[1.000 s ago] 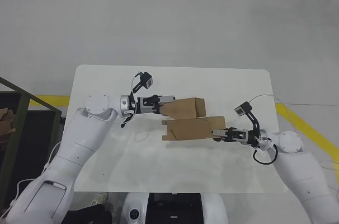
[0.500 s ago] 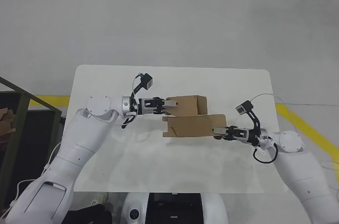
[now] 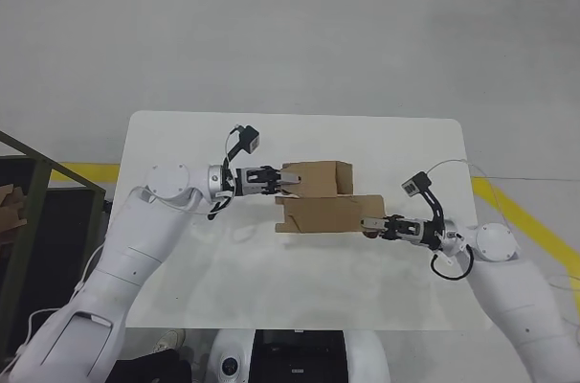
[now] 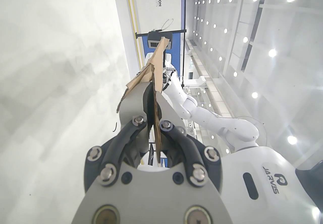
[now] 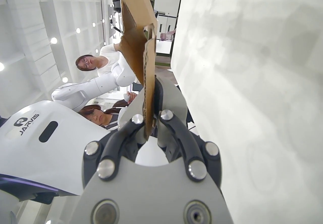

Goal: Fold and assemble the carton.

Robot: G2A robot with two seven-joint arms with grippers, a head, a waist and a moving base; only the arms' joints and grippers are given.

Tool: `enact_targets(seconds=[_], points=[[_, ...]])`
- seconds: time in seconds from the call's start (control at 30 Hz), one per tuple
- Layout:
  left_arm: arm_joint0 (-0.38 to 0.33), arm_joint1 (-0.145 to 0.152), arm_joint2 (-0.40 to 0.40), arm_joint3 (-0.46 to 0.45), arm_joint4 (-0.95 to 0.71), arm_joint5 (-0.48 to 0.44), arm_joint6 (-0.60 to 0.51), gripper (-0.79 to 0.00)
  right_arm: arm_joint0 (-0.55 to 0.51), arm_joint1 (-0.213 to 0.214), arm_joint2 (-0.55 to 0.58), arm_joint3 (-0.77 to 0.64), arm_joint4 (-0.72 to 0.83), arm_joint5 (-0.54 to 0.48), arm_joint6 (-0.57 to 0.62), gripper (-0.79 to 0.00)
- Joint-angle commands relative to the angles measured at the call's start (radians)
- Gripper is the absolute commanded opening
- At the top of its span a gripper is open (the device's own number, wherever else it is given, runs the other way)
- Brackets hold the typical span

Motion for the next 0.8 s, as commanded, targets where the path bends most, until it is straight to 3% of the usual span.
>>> enact_targets(seconds=[0.0,0.13,0.33,0.77], points=[[0.002,0.001,-0.003,0.0,-0.002,-0.002,-0.001,-0.785,-0.003,0.006,0.033,0.028,-0.01,-0.01,-0.032,0.0],[0.011,0.004,-0.006,-0.002,0.009,-0.012,-0.019,-0.785,-0.021,0.023,0.11,-0.005,-0.046,-0.031,-0.074,0.0],[0.024,0.002,0.01,0.0,0.003,-0.022,-0.037,-0.785,-0.047,0.034,0.155,-0.142,-0.029,-0.068,-0.042,0.0],[0.02,-0.008,0.047,-0.017,-0.017,-0.039,-0.06,-0.785,0.059,-0.023,-0.068,-0.106,0.139,-0.091,-0.008,0.0]])
